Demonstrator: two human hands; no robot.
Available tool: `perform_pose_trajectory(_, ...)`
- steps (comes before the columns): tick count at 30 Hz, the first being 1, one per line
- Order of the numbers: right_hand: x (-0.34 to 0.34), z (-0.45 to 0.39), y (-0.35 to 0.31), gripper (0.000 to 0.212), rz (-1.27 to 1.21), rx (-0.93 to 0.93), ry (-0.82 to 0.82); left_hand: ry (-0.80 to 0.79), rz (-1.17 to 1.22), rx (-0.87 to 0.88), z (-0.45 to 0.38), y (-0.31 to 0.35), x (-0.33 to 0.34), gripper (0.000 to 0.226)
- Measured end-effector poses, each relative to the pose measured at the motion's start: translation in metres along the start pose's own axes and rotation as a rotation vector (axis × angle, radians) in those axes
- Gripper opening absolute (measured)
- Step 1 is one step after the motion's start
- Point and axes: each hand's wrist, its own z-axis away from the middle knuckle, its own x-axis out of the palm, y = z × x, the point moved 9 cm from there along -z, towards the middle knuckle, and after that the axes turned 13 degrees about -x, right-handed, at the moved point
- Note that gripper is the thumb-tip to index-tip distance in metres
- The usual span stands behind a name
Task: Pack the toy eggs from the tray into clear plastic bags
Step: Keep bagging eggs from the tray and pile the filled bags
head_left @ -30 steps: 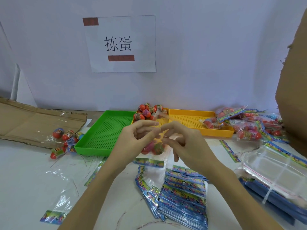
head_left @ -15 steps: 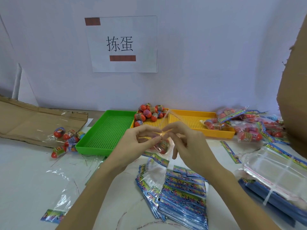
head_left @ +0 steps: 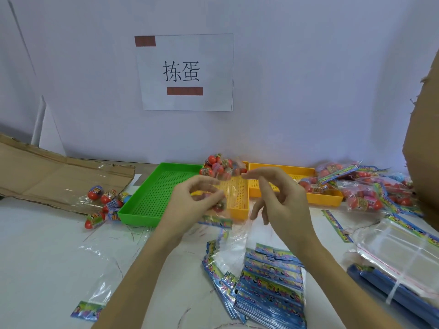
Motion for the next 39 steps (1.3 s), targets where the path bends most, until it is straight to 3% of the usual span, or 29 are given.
perform_pose_trajectory(2, 0.009, -0.006, 0.015, 0.020, 0.081, 0.048, -0.019, 0.173, 0.045, 0.019, -0.006, -0.001, -0.027, 0.019)
perform_pose_trajectory(6, 0.060, -0.019, 0.059, 0.028, 0.312, 0.169, -0.337, 0.381, 0.166, 0.024, -0.007, -0.009, -0.058, 0.026)
perform_pose_trajectory(13, 0.136, -0.050, 0.100, 0.059, 0.601, 0.135, -0.733, 0.479, 0.190, 0.002, -0.008, -0.016, -0.071, 0.022)
perform_pose_trajectory(16, 0.145, -0.051, 0.115, 0.068, 0.657, 0.152, -0.760, 0.477, 0.164, -0.014, -0.009, -0.018, -0.072, 0.024)
perform_pose_trajectory(19, 0.137, -0.051, 0.124, 0.062, 0.629, 0.201, -0.670, 0.441, 0.144, -0.027, -0.009, -0.018, -0.066, 0.023)
perform_pose_trajectory(26, 0.059, -0.047, 0.094, 0.018, 0.355, 0.161, -0.202, 0.282, 0.047, -0.020, -0.007, -0.011, -0.041, 0.028)
perform_pose_trajectory(35, -0.029, 0.007, 0.039, 0.030, 0.135, 0.075, 0.243, 0.016, -0.229, 0.059, 0.005, 0.000, 0.023, 0.043)
perform_pose_trajectory(39, -0.032, 0.007, -0.010, 0.029, 0.294, -0.213, 0.265, 0.018, -0.302, 0.133, 0.012, 0.004, 0.034, 0.038)
